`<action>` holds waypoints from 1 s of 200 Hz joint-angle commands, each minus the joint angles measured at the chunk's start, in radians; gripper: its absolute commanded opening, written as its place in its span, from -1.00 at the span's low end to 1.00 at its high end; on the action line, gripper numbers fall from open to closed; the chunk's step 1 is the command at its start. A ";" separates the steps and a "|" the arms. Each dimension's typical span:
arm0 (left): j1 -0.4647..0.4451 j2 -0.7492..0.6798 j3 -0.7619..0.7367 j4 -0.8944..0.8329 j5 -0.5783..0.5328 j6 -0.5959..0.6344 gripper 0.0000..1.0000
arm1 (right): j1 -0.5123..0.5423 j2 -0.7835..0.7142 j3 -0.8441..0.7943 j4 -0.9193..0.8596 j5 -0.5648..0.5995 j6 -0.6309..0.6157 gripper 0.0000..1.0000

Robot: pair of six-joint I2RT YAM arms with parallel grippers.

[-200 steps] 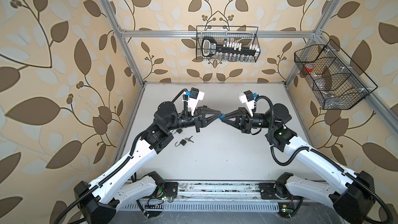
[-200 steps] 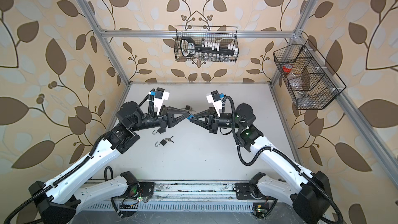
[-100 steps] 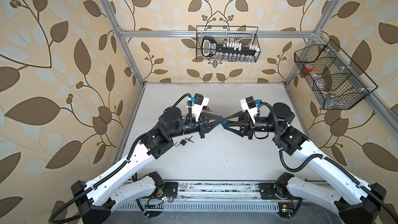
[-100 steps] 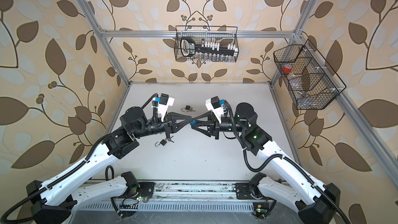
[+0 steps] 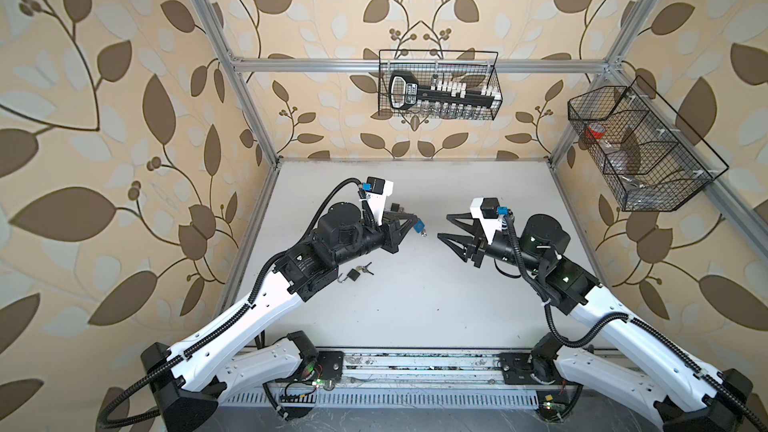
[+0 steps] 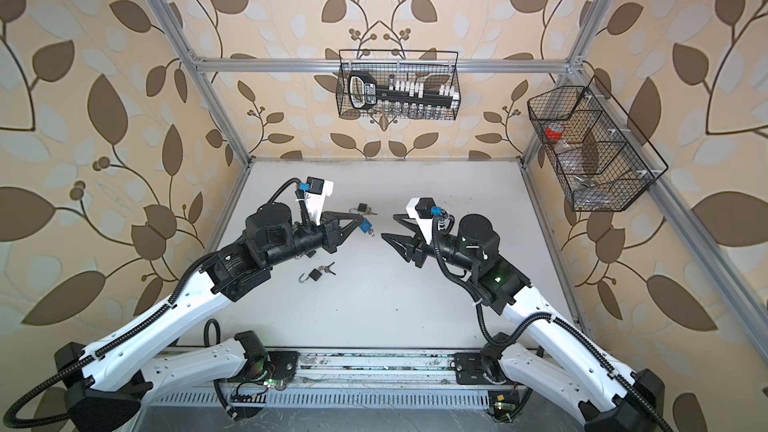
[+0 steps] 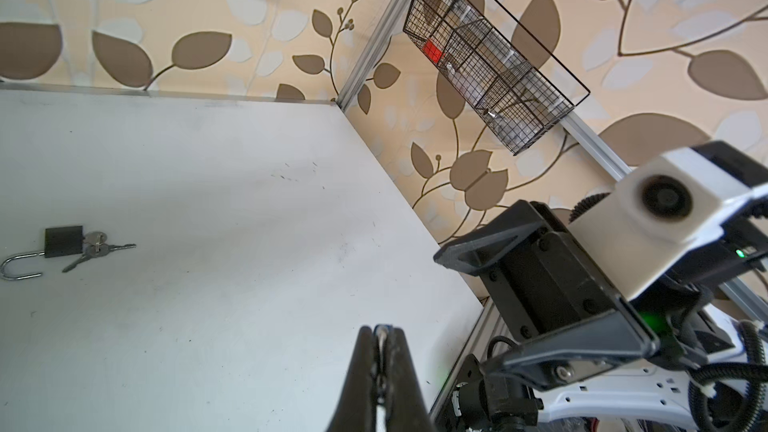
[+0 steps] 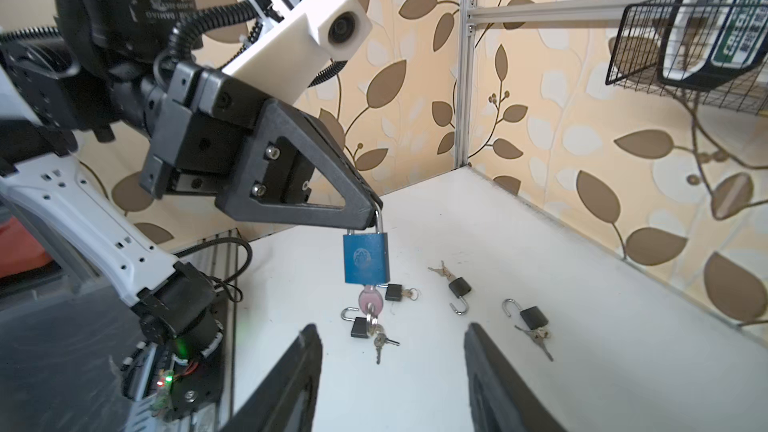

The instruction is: Lock with the key

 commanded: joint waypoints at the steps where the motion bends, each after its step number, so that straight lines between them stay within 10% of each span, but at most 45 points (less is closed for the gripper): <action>1: 0.006 -0.006 0.031 0.022 -0.068 -0.054 -1.00 | 0.021 0.041 -0.013 0.053 0.024 -0.024 -0.08; 200: 0.005 -0.018 -0.004 0.071 -0.074 -0.115 -1.00 | 0.143 0.185 -0.005 0.166 0.160 -0.040 -0.40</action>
